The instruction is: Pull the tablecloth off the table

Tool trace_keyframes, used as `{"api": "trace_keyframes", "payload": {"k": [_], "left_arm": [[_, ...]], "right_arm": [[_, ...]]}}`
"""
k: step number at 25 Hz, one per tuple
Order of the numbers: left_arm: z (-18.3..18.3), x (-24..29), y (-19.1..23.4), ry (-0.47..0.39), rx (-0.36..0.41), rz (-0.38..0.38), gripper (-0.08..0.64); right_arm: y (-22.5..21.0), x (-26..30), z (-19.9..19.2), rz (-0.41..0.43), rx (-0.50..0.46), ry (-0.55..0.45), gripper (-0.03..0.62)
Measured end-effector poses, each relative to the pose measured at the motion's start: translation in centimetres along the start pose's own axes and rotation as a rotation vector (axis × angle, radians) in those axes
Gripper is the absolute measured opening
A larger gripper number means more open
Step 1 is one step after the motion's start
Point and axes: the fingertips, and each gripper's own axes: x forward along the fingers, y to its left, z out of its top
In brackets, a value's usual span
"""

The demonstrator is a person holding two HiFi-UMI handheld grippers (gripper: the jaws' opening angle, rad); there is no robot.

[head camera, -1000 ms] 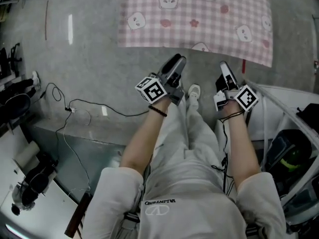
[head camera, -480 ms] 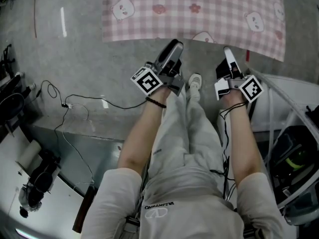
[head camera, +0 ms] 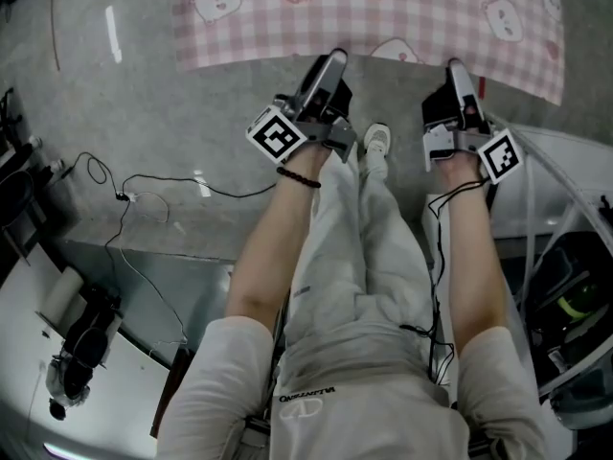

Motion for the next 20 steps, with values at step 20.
{"api": "trace_keyframes", "payload": {"k": [20], "left_arm": [[0.8, 1.1, -0.5, -0.063, -0.071, -0.121, 0.003]], "right_arm": [[0.5, 0.6, -0.2, 0.090, 0.031, -0.032, 0.012]]}}
